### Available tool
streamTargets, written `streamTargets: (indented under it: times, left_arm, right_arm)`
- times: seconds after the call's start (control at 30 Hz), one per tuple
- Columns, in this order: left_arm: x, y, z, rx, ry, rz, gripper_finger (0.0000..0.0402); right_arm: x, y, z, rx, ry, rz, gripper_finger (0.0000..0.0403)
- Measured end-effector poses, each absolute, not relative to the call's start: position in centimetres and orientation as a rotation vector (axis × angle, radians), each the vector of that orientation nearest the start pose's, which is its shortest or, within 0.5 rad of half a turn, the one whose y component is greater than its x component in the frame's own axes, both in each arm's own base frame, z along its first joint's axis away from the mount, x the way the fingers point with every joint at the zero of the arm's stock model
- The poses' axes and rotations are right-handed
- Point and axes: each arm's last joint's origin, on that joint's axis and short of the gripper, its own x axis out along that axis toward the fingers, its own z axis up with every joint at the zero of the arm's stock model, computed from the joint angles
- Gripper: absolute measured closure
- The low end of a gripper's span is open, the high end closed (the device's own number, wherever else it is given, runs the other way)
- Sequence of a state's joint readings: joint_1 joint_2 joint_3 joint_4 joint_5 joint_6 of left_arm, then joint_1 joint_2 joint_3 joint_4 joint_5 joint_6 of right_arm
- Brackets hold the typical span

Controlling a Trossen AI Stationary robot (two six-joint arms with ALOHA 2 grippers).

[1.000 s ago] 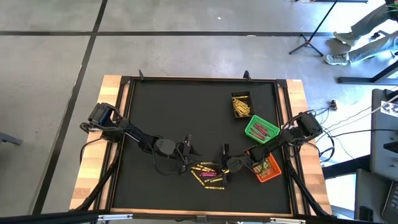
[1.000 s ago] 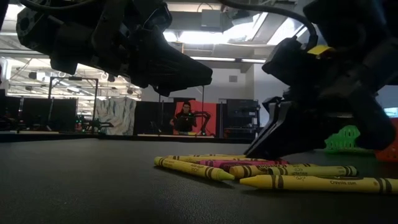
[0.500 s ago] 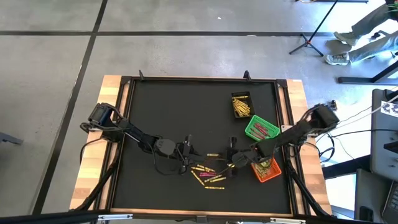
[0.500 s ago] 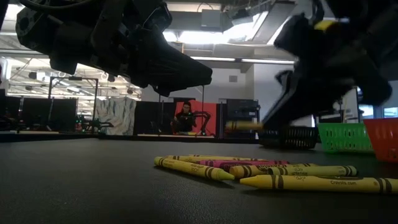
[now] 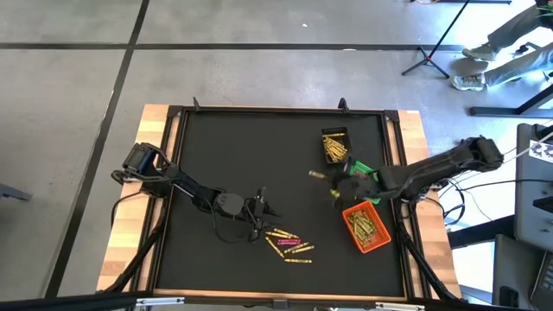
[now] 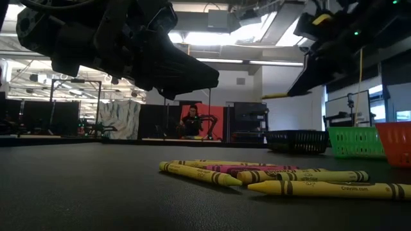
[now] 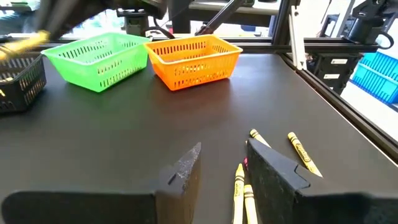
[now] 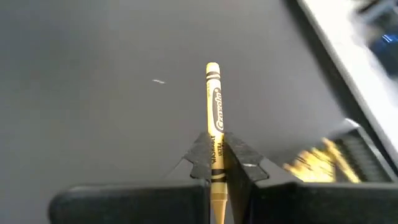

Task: Sort crayons
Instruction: Put the yellow crayon into the black basket

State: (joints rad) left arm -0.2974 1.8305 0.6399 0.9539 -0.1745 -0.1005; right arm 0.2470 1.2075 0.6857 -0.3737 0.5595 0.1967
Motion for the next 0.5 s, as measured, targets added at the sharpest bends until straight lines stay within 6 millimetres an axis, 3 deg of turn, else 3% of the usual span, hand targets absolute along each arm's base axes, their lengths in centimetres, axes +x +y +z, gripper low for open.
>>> streamTargets:
  times: [0.2,0.5]
  left_arm:
    - [31.5,-9.1,13.1,-0.046,0.236,-0.110,0.0288]
    - [31.5,-9.1,13.1,-0.046,0.236,-0.110,0.0288]
  right_arm:
    - [20.6,0.1,21.7,-0.142,0.804,-0.544,0.0387]
    - [18.6,-4.9,19.0,-0.051,0.863,-0.725,0.0387]
